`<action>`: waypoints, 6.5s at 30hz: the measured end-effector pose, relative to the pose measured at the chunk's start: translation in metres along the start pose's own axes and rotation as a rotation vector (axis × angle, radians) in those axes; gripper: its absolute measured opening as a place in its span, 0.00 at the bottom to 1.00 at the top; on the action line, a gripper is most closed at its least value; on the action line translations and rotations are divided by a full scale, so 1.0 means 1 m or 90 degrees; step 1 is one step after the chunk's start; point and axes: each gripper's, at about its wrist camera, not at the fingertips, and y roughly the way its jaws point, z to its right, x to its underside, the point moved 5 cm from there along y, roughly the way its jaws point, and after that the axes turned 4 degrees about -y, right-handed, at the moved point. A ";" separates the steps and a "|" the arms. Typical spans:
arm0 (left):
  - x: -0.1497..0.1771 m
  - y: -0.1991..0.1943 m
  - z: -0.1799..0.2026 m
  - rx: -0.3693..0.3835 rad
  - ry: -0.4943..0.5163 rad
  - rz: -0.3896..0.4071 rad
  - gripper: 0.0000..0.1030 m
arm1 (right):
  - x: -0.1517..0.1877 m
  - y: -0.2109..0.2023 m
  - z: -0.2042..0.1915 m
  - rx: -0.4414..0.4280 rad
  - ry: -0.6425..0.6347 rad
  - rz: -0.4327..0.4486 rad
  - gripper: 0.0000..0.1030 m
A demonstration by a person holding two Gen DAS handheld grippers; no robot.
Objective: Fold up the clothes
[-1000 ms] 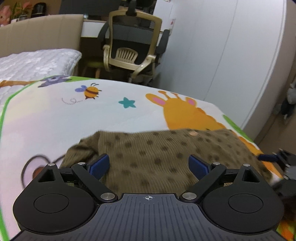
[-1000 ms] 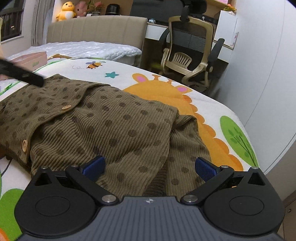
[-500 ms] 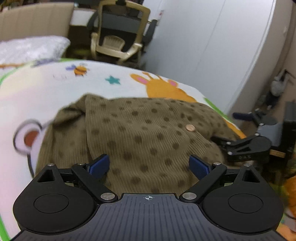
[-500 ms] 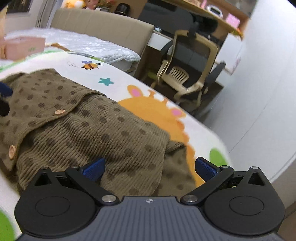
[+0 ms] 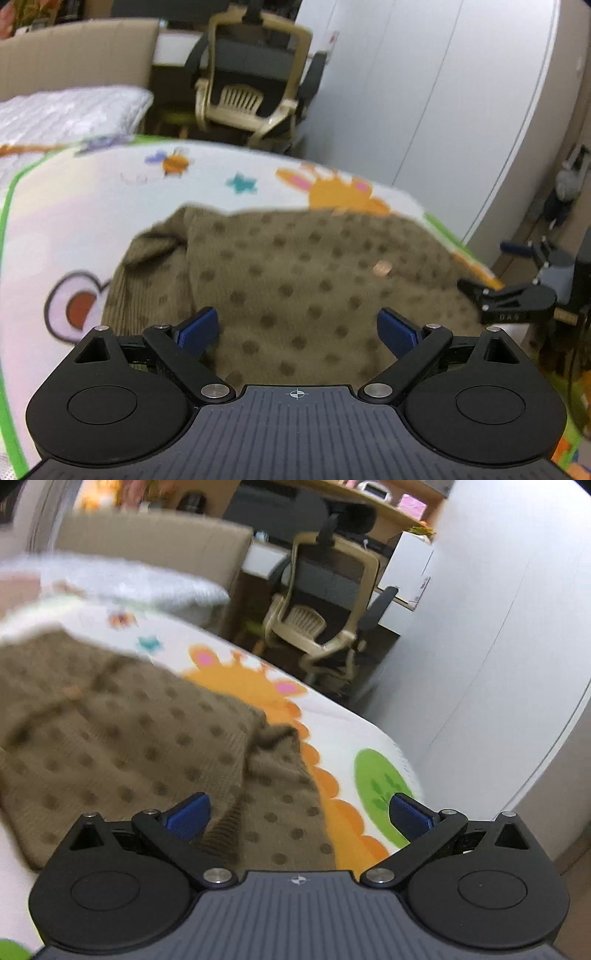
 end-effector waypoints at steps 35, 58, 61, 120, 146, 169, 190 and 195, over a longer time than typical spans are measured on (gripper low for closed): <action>-0.023 0.052 -0.048 0.016 -0.145 0.010 0.96 | 0.009 0.014 -0.027 -0.249 0.129 -0.064 1.00; -0.013 0.043 -0.041 0.029 -0.098 0.042 0.99 | -0.023 0.095 -0.014 -0.034 0.150 -0.040 1.00; -0.010 0.030 -0.034 0.042 -0.093 0.044 0.99 | -0.024 0.093 -0.015 -0.029 0.151 -0.035 1.00; 0.008 -0.029 -0.041 0.060 -0.132 0.131 1.00 | -0.011 0.099 0.007 -0.118 0.291 -0.040 1.00; 0.022 -0.024 -0.081 -0.101 -0.066 0.020 0.46 | -0.060 -0.008 -0.147 -0.295 -0.012 0.070 1.00; -0.025 -0.027 -0.075 0.062 -0.209 0.044 0.17 | -0.075 0.004 -0.290 -0.208 -0.263 0.080 0.97; 0.010 -0.025 -0.103 -0.084 -0.116 -0.023 0.09 | -0.036 -0.033 -0.226 -0.257 -0.173 0.050 1.00; -0.008 -0.029 -0.099 -0.014 -0.184 -0.013 0.08 | -0.059 -0.032 -0.275 -0.268 -0.233 0.105 1.00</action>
